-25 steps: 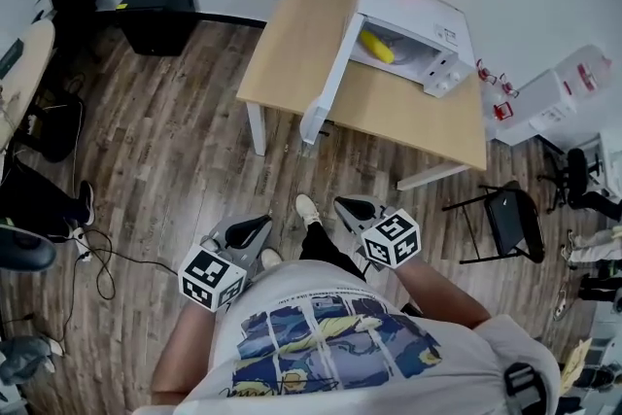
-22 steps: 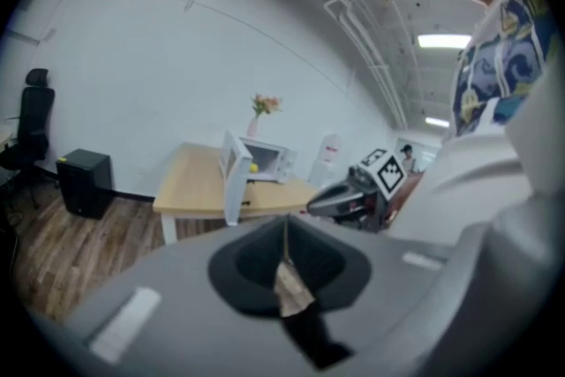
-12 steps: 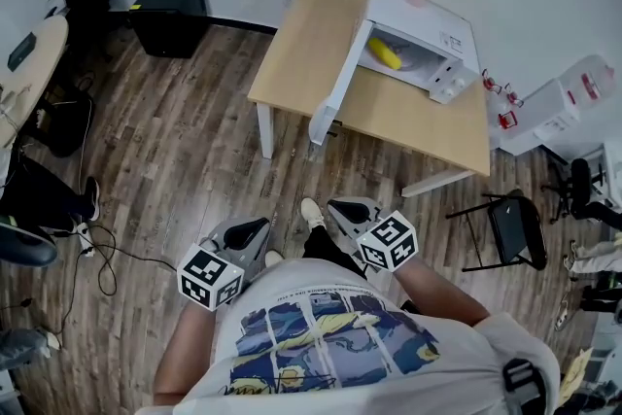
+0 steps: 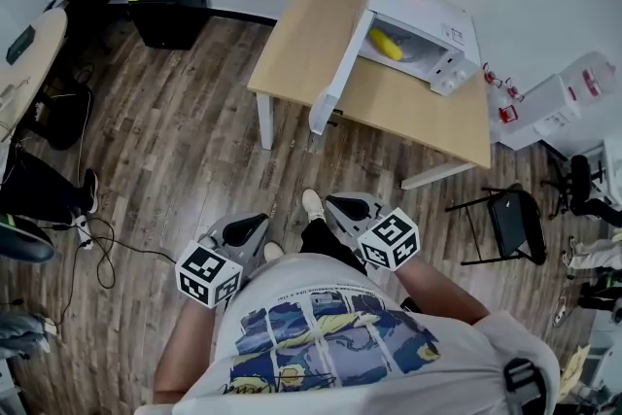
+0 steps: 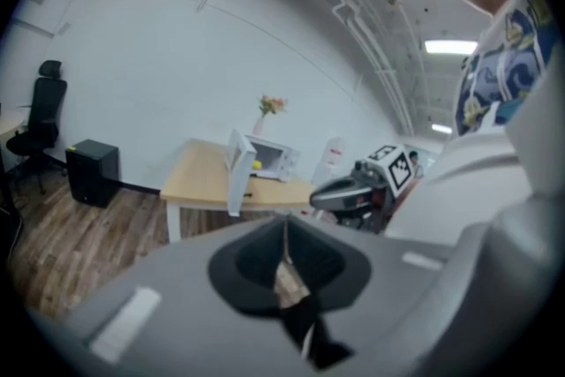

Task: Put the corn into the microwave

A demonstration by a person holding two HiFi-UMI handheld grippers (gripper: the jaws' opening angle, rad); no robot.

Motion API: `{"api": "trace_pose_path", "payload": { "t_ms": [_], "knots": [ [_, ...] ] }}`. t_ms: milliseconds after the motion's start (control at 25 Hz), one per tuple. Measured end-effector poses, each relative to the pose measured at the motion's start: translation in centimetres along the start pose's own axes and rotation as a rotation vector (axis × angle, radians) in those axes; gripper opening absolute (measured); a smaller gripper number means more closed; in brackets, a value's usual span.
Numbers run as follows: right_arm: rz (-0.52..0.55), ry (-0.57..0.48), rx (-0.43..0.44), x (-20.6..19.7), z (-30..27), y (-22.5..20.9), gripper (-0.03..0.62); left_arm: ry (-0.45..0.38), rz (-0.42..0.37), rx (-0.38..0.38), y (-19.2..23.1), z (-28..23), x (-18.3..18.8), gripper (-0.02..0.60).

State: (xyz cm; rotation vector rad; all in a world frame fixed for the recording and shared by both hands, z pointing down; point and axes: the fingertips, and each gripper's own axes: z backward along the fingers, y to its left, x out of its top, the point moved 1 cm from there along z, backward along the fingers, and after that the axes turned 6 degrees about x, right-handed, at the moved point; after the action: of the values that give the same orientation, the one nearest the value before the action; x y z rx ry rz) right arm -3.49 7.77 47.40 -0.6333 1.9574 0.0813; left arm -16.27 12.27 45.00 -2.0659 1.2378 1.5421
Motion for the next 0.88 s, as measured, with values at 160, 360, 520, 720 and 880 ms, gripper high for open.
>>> {"api": "trace_pose_path", "payload": {
  "t_ms": [160, 360, 520, 720, 880],
  "knots": [
    [0.005, 0.009, 0.004, -0.3, -0.2, 0.1, 0.009, 0.009, 0.011, 0.009, 0.4, 0.1, -0.4, 0.017],
    [0.013, 0.017, 0.003, -0.4, -0.3, -0.3, 0.009, 0.014, 0.018, 0.006, 0.8, -0.7, -0.4, 0.017],
    [0.005, 0.017, -0.008, -0.4, 0.1, -1.3, 0.009, 0.018, 0.013, -0.011, 0.9, -2.1, 0.3, 0.017],
    [-0.012, 0.012, -0.025, -0.2, 0.9, -3.7, 0.009, 0.022, 0.004, -0.030, 0.8, -4.2, 1.6, 0.017],
    [-0.020, 0.008, -0.029, 0.4, 1.4, -6.5, 0.009, 0.029, 0.010, -0.013, 1.4, -6.3, 2.5, 0.017]
  ]
}}
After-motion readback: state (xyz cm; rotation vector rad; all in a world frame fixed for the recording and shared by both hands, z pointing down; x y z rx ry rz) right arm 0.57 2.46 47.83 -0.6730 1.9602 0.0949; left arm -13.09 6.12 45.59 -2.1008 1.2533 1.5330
